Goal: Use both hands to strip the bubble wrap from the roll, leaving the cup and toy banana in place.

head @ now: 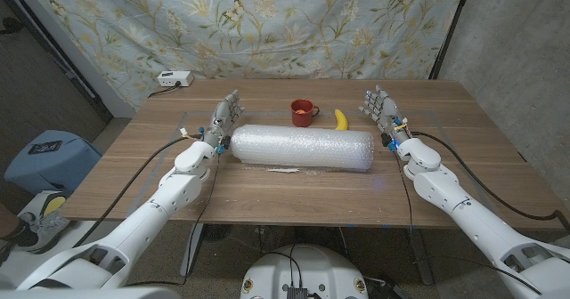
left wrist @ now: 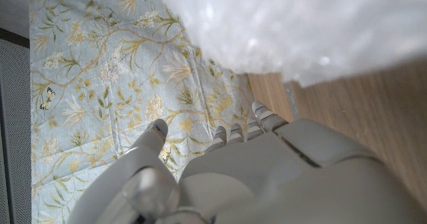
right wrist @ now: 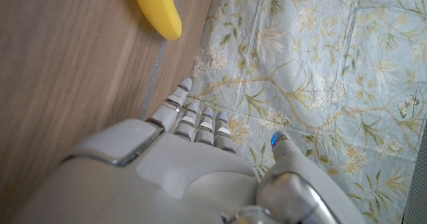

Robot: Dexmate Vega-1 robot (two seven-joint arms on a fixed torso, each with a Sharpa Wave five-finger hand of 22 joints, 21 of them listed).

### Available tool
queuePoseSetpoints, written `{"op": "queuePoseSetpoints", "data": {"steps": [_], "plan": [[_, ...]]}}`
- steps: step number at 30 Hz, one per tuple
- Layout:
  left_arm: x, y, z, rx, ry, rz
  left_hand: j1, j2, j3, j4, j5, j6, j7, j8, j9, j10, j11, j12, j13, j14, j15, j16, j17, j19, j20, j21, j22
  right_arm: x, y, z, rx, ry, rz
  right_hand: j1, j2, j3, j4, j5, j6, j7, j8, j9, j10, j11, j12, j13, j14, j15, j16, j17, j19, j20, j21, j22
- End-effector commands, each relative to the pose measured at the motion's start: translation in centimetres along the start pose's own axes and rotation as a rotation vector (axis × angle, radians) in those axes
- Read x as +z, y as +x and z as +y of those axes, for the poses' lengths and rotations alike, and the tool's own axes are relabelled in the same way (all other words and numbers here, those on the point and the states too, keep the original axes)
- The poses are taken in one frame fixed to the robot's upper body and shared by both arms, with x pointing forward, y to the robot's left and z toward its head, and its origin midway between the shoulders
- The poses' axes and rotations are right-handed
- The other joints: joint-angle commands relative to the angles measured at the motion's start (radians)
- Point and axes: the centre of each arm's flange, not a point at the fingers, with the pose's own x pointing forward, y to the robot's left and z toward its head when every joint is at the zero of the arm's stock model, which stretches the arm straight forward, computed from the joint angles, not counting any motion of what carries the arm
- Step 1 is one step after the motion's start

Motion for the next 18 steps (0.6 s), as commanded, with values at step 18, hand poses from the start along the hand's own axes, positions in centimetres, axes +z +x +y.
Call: {"op": "queuePoseSetpoints", "data": {"steps": [18], "plan": [[0.2, 0.4, -0.2, -0.008, -0.006, -0.003, 0.013, -0.001, 0.003, -0.008, 0.008, 0.0, 0.007, 0.002, 0.005, -0.003, 0.005, 0.006, 0.005, 0.002, 0.009, 0.004, 0.002, 0.007, -0.003, 0.005, 0.005, 1.5, 0.2, 0.8, 0.022, -0.084, -0.006, 0.016, -0.002, 0.011, -0.011, 0.005, 0.01, 0.0, 0.007, 0.005, 0.012, 0.003, 0.007, 0.004, 0.006, 0.003, 0.005, 0.0, 0.006, 0.003, 0.004, 0.004]]}}
